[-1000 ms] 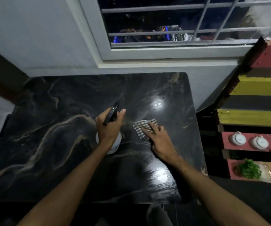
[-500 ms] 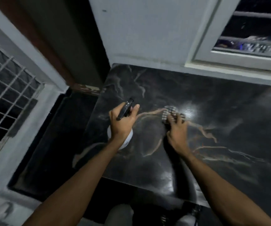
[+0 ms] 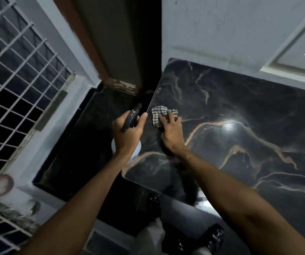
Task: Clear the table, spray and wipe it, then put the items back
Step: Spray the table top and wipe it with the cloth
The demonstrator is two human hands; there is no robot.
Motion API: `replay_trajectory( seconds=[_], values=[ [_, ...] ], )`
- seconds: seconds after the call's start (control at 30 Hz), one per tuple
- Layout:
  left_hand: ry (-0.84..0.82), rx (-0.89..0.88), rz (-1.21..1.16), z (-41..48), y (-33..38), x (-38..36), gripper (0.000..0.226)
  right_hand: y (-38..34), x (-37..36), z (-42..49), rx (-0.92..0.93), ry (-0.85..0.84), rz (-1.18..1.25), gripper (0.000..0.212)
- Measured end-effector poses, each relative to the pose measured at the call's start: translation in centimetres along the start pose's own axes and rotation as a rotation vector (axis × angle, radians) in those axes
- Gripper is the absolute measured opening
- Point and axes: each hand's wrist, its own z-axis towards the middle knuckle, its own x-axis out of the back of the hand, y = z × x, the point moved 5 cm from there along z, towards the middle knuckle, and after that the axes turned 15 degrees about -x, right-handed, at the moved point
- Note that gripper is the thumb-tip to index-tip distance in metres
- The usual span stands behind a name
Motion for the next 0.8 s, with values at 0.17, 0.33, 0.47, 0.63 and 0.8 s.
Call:
replay_trajectory(
  seconds=[0.17, 0.33, 0.47, 0.63, 0.8],
  values=[
    [0.025, 0.103, 0.037, -3.4, -0.6, 3.2, 0.037, -5.4, -4.9, -12.1, 0.406, -0.199, -0.130, 0.079],
    [0.023, 0.068, 0.095, -7.9, 0.7, 5.3, 0.039, -3.9, -4.6, -16.6, 0.247, -0.179, -0.023, 0.076],
    [0.013, 0.056, 0.126, -11.2, 3.9, 5.4, 0.040, -0.4, -3.6, -22.9, 0.459, -0.224, -0.117, 0.076],
    [-0.008, 0.059, 0.083, -14.2, 9.1, 2.4, 0.039, 11.9, 0.9, -24.1, 0.127, -0.128, -0.016, 0.076],
    [-0.099, 0.026, 0.035, -17.4, 16.4, -4.2, 0.037, 25.9, 5.3, -28.7, -0.191, 0.008, 0.037, 0.089]
  ],
)
